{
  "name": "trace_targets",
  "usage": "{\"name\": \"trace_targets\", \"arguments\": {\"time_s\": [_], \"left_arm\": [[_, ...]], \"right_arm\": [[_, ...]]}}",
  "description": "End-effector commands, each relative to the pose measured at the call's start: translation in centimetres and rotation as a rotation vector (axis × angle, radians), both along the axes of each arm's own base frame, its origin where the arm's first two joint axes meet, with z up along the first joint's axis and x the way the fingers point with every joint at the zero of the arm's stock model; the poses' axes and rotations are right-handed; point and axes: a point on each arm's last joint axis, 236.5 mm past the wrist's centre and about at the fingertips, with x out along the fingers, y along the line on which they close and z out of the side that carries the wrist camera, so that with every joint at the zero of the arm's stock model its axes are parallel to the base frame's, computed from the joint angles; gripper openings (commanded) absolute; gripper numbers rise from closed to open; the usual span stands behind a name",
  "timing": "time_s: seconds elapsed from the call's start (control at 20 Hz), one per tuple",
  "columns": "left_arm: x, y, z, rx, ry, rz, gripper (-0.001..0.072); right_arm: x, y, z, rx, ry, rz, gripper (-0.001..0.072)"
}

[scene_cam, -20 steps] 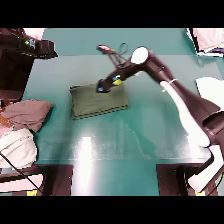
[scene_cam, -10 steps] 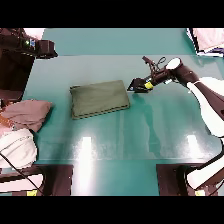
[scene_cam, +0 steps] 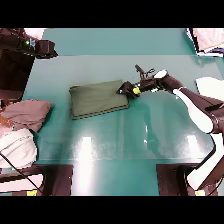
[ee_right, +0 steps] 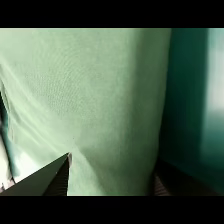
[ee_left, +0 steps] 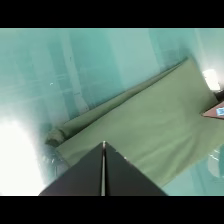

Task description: Fold the shirts.

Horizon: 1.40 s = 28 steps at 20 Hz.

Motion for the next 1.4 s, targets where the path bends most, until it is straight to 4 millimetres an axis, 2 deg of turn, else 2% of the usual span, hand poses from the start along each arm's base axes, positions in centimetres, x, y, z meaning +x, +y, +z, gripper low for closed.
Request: {"name": "trace_targets", "arguments": {"time_s": [0.0,0.1,0.2,0.3,0.4,0.5,0.6,0.75,0.95,1.05,1.1,1.2,1.35], "left_arm": [[0.0,0.0,0.0,0.001,0.002,-0.002,0.0027],[-0.1,0.0,-0.1,0.001,0.003,-0.002,0.0026],[0.0,0.0,-0.1,0.001,0.003,-0.002,0.0026],[-0.1,0.0,-0.1,0.001,0.004,-0.002,0.0026],[-0.4,-0.1,-0.3,-0.002,0.021,-0.01,0.0026],[-0.8,-0.3,-0.5,0.0,0.039,-0.019,0.0026],[-1.3,-0.9,-0.7,0.004,0.051,-0.038,0.0026],[-1.7,-3.2,-0.6,0.002,0.041,-0.085,0.0026],[-1.8,-7.3,0.4,-0.014,-0.023,-0.15,0.0026],[-2.1,-9.4,0.9,-0.024,-0.052,-0.185,0.0026],[-2.3,-10.4,1.1,-0.027,-0.063,-0.202,0.0026],[-2.8,-12.1,1.3,-0.033,-0.076,-0.234,0.0026],[-3.7,-13.7,1.2,-0.033,-0.073,-0.271,0.0027]], "right_arm": [[0.4,1.8,-0.2,0.003,-0.046,-0.006,0.0517],[0.5,2.8,0.7,0.009,-0.116,0.046,0.0211],[1.1,3.8,2.5,0.022,-0.199,0.097,0.0019],[1.6,4.0,4.8,0.046,-0.24,0.131,0.0021],[2.1,2.2,7.0,0.039,-0.266,0.128,0.0019],[3.3,-2.3,8.7,-0.05,-0.296,0.077,0.0019],[4.0,-8.0,10.9,-0.105,-0.332,-0.015,0.0019],[3.7,-18.4,14.0,-0.157,-0.363,-0.228,0.0019],[2.1,-34.1,16.5,-0.31,-0.428,-0.612,0.0019],[1.0,-40.1,17.4,-0.358,-0.454,-0.776,0.002],[0.3,-42.6,17.6,-0.377,-0.457,-0.837,0.0019],[-0.4,-46.0,17.8,-0.405,-0.463,-0.919,0.0019],[0.0,-50.0,19.4,-0.448,-0.534,-1.05,0.0019]]}}
